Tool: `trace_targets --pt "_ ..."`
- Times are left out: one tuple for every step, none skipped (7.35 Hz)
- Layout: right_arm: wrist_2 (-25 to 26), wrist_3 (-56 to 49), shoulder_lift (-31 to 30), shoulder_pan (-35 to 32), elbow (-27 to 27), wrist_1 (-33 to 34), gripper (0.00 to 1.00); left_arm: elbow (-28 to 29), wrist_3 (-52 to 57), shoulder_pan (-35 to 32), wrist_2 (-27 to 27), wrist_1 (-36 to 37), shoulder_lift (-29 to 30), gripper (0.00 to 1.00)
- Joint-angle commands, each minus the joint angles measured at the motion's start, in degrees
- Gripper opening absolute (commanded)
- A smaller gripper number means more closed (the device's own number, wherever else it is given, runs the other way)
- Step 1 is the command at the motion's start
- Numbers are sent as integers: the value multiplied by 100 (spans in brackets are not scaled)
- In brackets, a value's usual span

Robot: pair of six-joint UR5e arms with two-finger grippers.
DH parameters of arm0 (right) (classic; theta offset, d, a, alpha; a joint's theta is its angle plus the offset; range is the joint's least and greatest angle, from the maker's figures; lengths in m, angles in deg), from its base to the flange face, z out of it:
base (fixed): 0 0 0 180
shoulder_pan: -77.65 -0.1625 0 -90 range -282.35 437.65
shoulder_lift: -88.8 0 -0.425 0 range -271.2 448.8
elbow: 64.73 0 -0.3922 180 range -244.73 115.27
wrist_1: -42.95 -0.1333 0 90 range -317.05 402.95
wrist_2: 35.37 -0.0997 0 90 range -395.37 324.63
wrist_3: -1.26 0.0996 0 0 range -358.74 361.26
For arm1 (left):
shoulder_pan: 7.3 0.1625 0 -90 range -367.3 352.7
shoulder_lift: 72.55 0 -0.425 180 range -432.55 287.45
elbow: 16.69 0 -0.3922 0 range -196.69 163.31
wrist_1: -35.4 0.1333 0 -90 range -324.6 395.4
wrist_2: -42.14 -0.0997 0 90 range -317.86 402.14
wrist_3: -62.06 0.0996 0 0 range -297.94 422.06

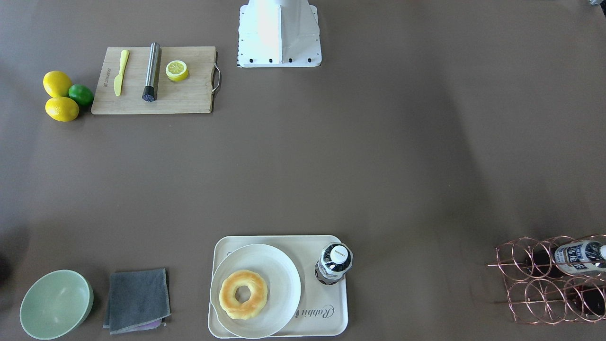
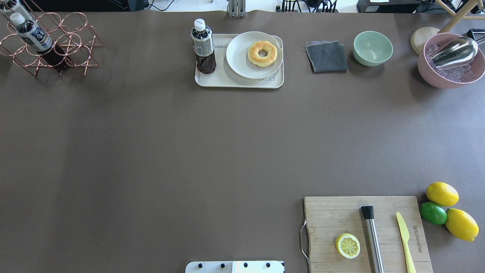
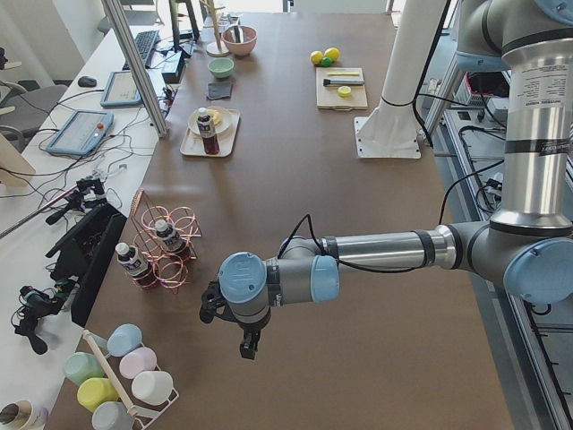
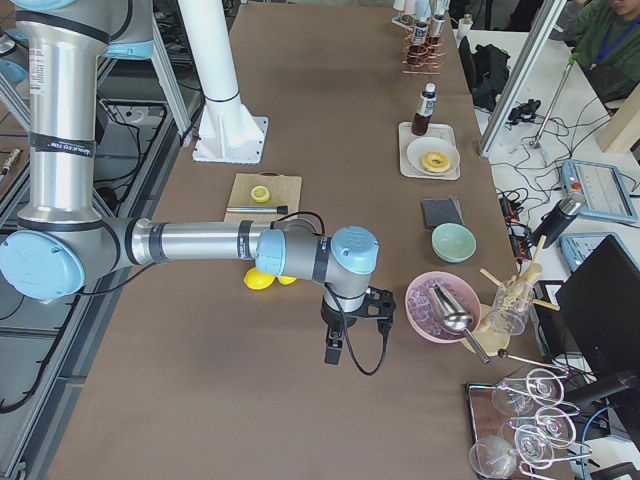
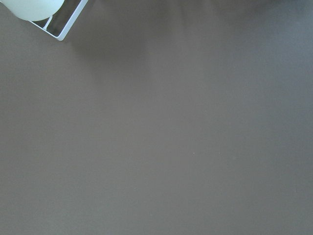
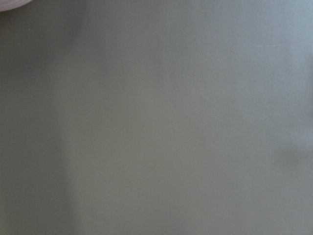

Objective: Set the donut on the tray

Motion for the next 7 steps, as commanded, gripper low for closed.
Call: trace_targets --pt "-111 -1 -3 -27 -167 -212 100 -144 -374 36 -15 -5 36 99" --pt "-120 -1 -3 -27 -168 -213 100 -153 -478 54 -15 -5 71 99" --pt "-137 -1 -3 -27 -168 -213 100 -145 -497 80 -15 -5 71 99" --pt "-198 -1 -3 -27 -168 -213 100 -136 -497 80 -15 -5 63 99" --pt "-234 7 -3 -27 -168 -213 100 -136 -480 80 2 -13 -7 99" --pt "-243 7 6 -27 -176 -213 100 -136 -480 80 -7 -13 -8 99" --pt "-269 7 -3 -27 -185 -213 100 -127 -488 80 -15 -5 18 99"
